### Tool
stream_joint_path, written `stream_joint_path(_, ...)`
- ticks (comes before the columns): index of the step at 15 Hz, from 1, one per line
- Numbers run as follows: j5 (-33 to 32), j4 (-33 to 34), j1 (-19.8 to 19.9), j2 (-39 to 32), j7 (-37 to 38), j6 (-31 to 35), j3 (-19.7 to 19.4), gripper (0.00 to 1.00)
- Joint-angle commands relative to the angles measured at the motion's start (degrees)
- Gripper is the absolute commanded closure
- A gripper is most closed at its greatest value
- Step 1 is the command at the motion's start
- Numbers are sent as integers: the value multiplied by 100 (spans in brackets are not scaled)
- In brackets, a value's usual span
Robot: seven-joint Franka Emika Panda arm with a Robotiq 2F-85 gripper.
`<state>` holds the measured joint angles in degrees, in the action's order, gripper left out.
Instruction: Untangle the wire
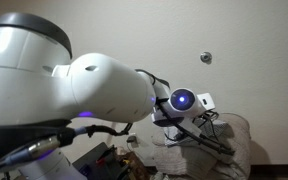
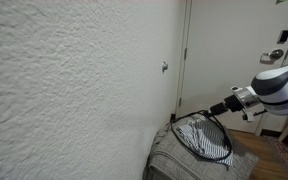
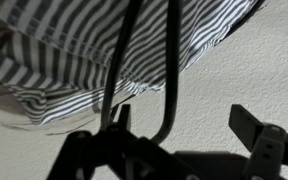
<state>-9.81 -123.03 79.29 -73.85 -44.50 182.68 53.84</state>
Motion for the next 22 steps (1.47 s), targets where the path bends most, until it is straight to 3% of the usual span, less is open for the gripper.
stream_joint_path(1,-303,-869,-571,1262,808,1264,-493,0)
stream_joint_path(2,-379,-1029,-773,1538,1016,1626,-656,0)
stream_joint_path(3,131,-1203,-985,1785,698,1968,-729,0)
stream_joint_path(8,1272,-1154,-1480,3123,529,1638,-963,0)
stream_joint_path(12,2330,-1389,-2267,4298,403,1606,-1615,0)
stream_joint_path(16,3406,-1933,-3869,5243,191,1604,-3059,0)
stream_joint_path(21,4559,-2324,-6047,4973,-1174,1518,-5045,0)
stream_joint_path(22,4570,-2304,-6291,4848,-1384,1369,-5274,0)
